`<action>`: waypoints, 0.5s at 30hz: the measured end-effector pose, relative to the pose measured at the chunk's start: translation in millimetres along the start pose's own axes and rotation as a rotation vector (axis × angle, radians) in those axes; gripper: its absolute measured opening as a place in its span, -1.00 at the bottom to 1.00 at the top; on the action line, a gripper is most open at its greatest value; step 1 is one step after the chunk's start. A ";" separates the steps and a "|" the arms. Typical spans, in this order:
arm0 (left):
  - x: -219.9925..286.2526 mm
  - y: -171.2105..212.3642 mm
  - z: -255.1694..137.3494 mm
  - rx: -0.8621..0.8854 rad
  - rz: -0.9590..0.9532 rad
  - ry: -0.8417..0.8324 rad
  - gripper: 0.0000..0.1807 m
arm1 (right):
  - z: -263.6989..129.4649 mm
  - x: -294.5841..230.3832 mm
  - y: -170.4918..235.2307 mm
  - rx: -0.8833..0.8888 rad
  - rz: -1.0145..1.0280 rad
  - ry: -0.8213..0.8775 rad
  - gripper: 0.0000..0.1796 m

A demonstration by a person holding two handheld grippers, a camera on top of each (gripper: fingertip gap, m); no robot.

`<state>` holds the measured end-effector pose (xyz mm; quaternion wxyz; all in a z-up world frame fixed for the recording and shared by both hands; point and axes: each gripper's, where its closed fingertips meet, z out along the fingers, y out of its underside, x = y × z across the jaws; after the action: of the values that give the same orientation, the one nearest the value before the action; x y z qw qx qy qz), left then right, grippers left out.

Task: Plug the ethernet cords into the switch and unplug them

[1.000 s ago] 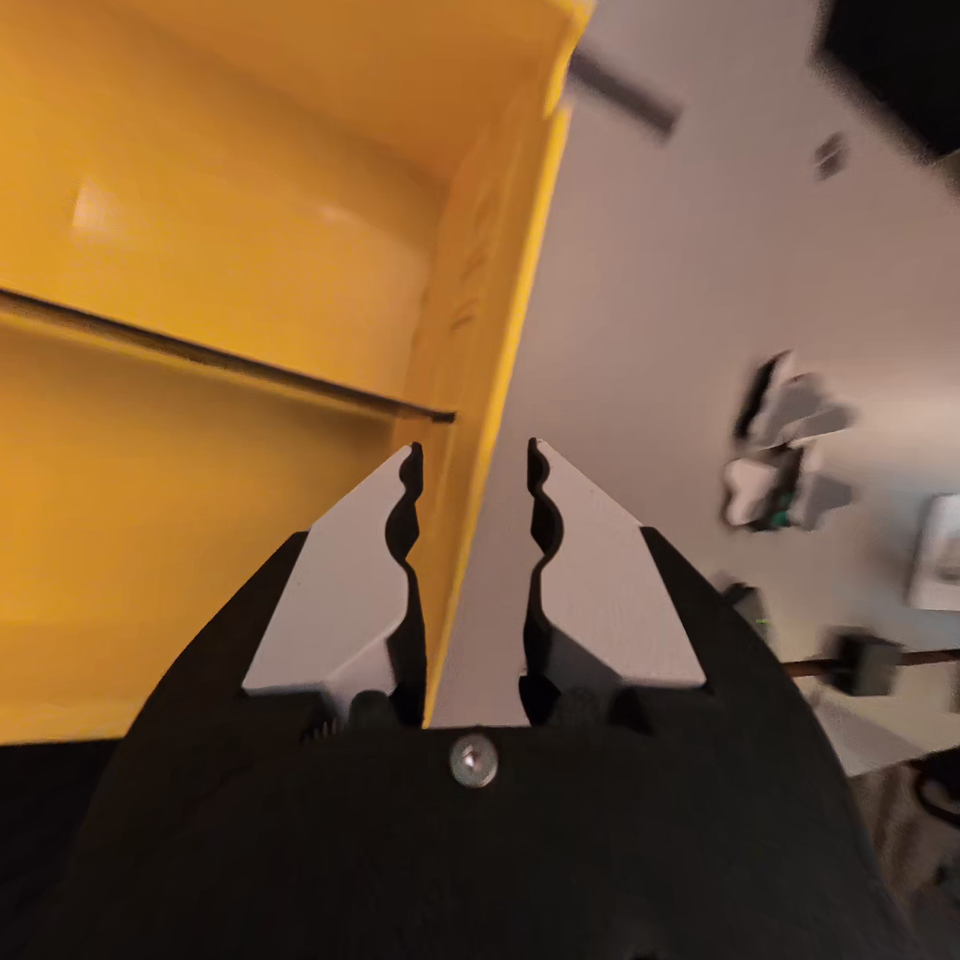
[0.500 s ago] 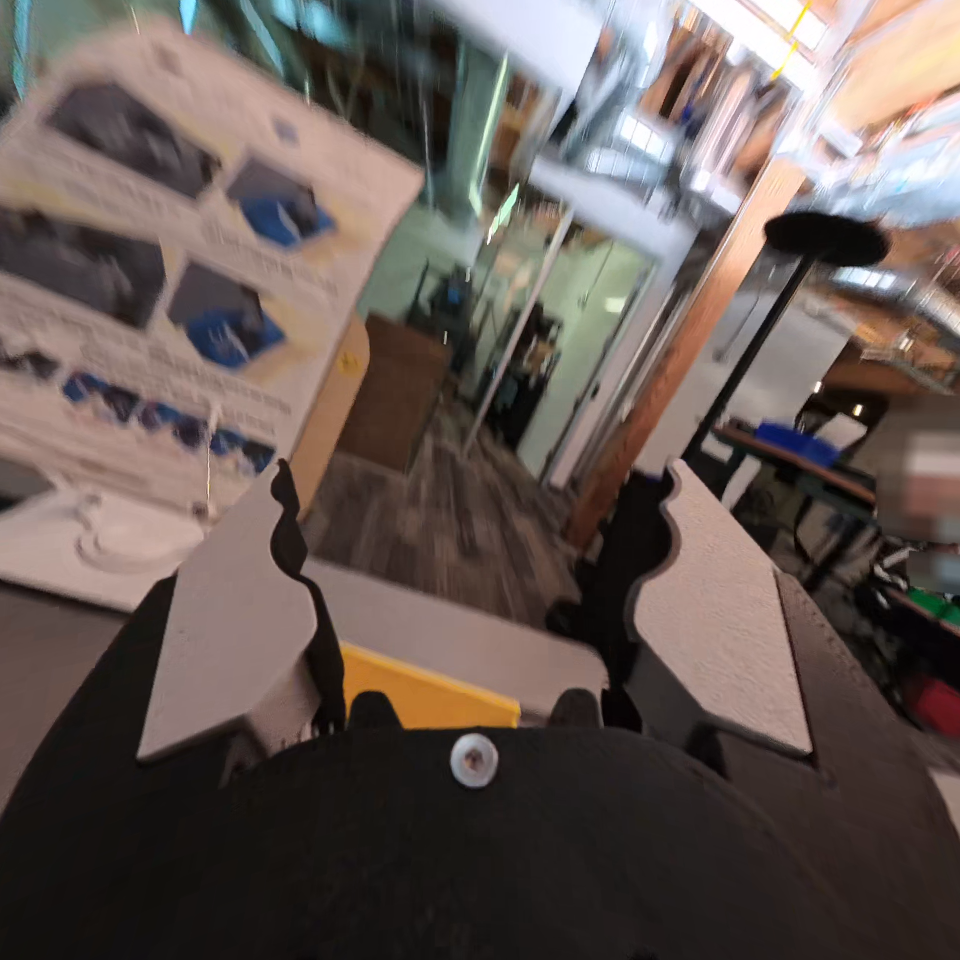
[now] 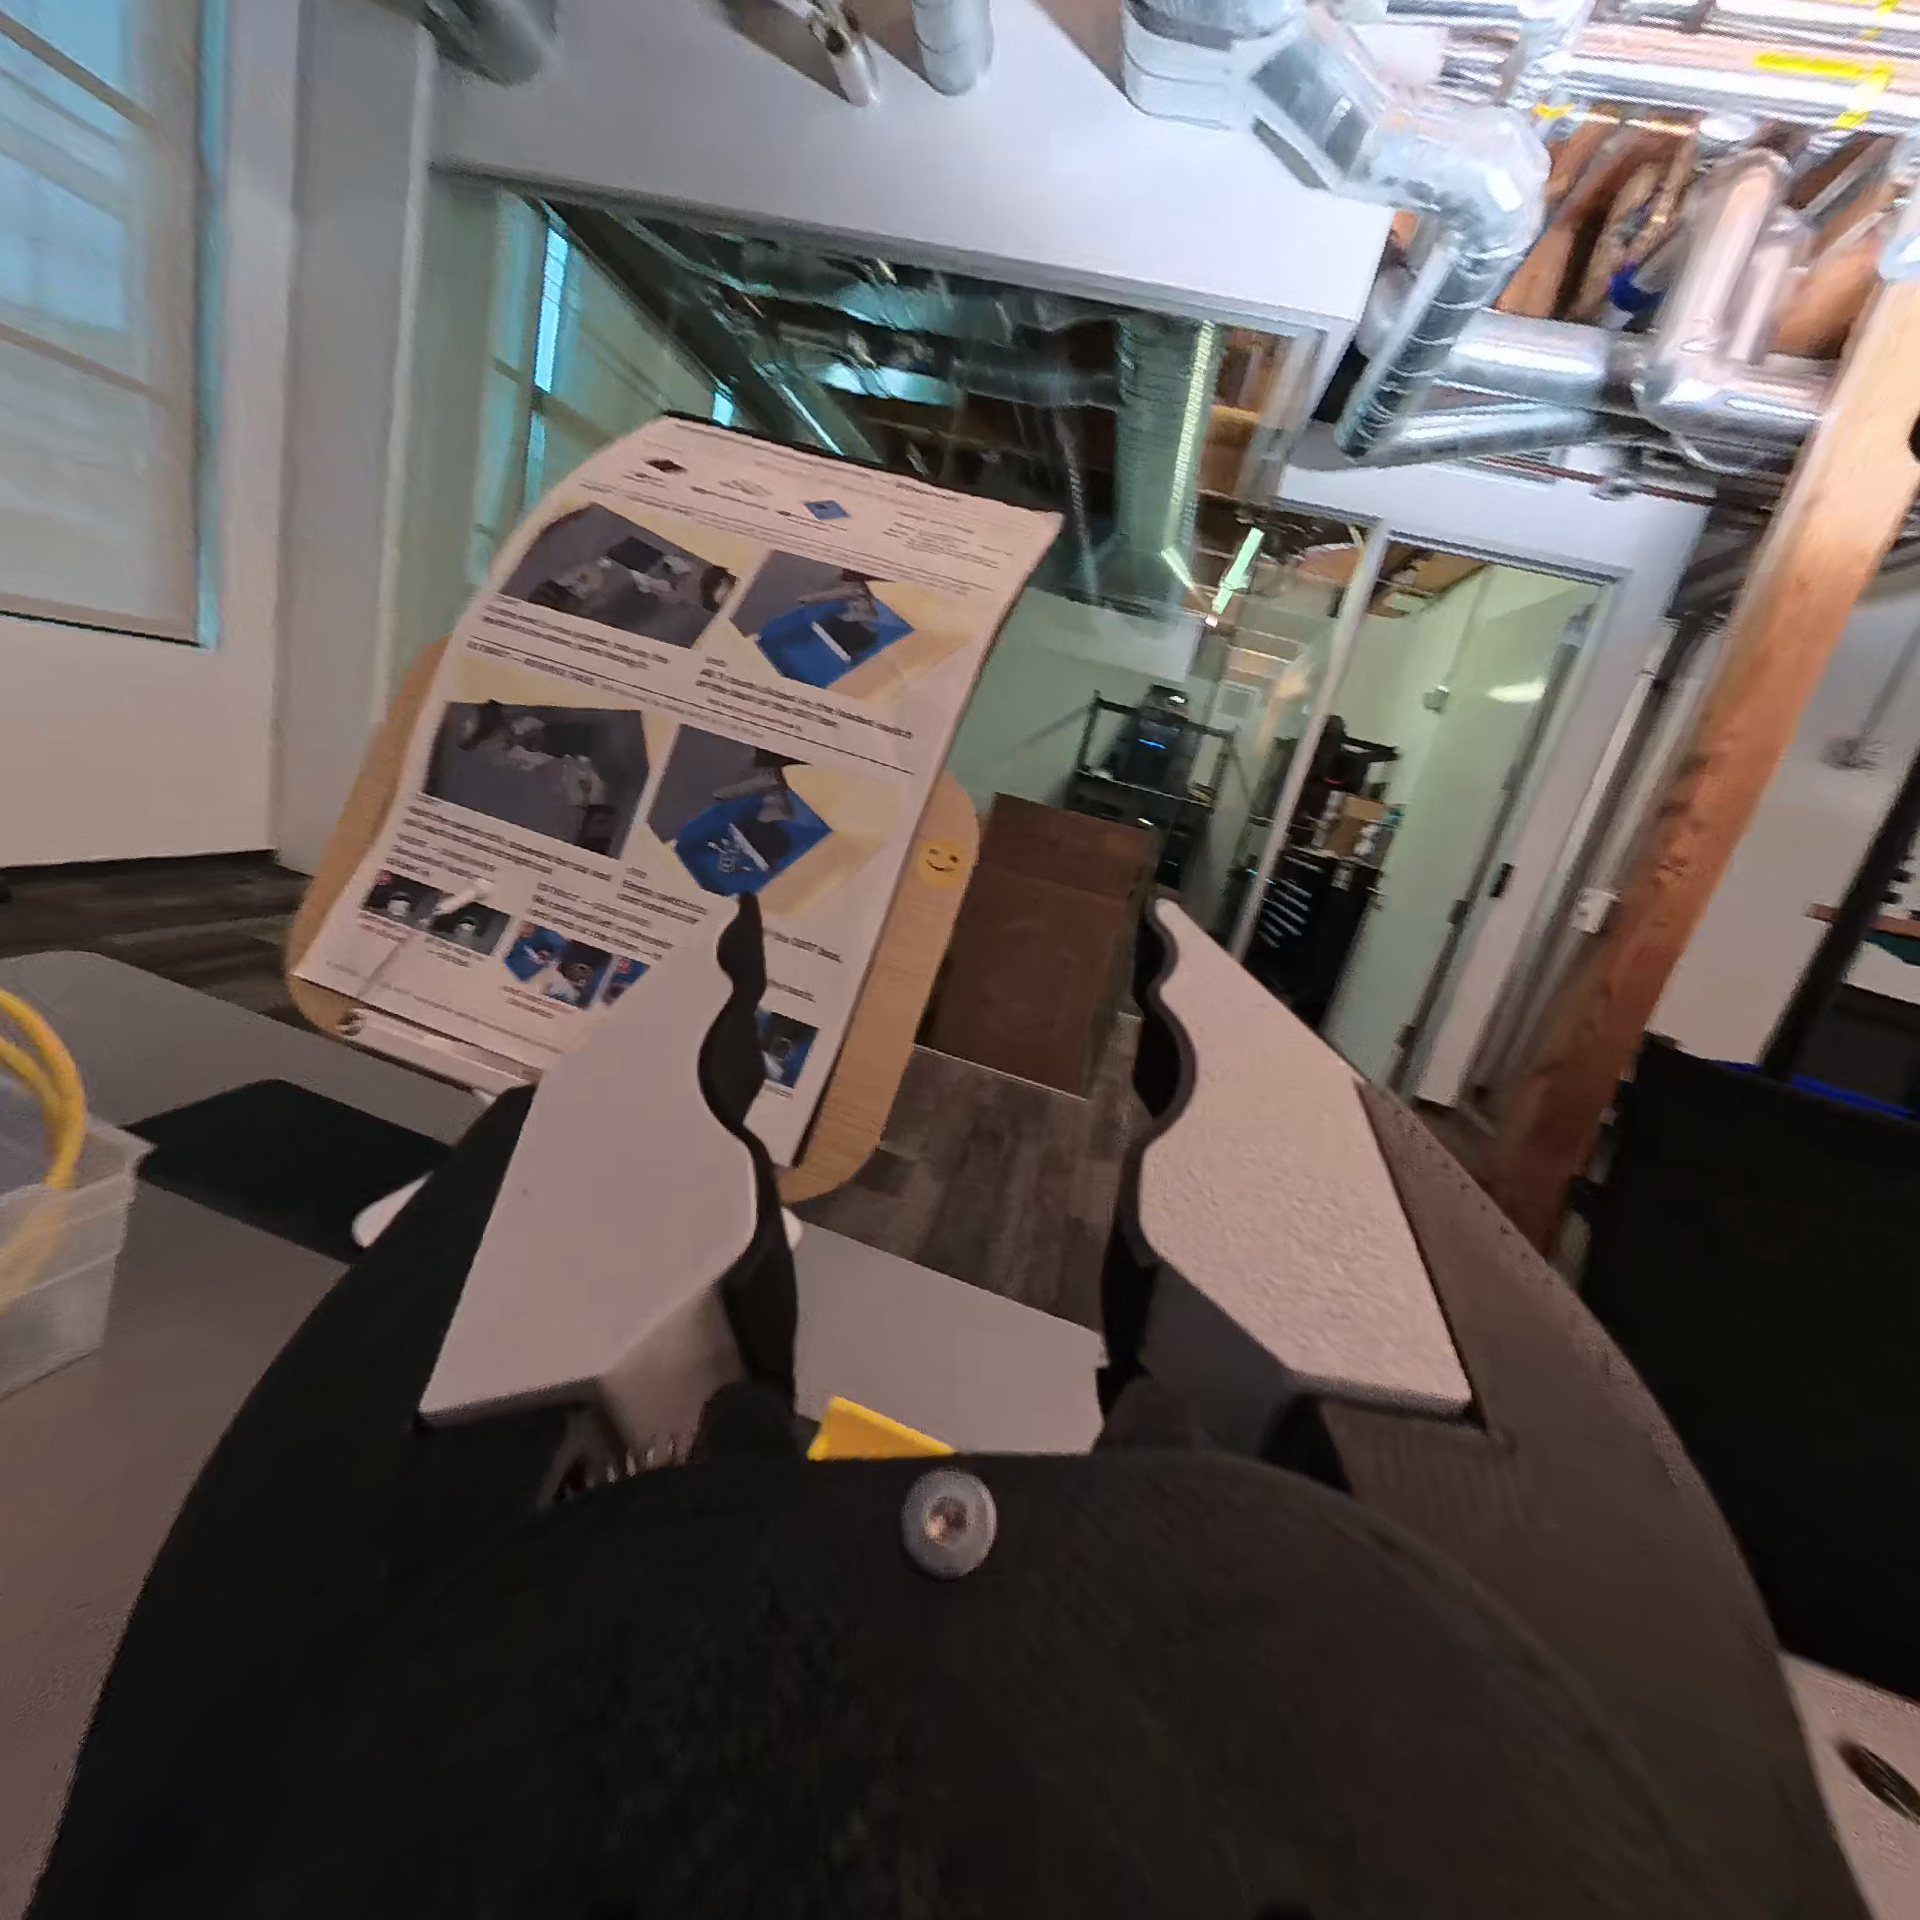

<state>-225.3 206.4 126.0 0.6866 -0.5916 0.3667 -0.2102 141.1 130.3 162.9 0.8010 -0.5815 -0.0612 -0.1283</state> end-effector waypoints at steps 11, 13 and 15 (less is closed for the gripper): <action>-26.1 52.8 26.4 -0.416 -0.067 0.021 -0.25 | 9.3 -20.7 14.6 -0.053 -0.075 -0.089 -0.30; -60.6 84.2 21.4 -0.561 -0.158 -0.139 -0.19 | 11.6 -25.0 20.0 -0.072 -0.076 -0.096 -0.30; -80.1 119.8 7.0 -0.731 -0.236 -0.264 -0.25 | 14.9 -33.5 26.6 -0.096 -0.062 -0.125 -0.30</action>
<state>-288.9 294.2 30.9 0.4434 -0.8566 0.2556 -0.0657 117.0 156.7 135.0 0.7624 -0.6240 -0.1230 -0.1193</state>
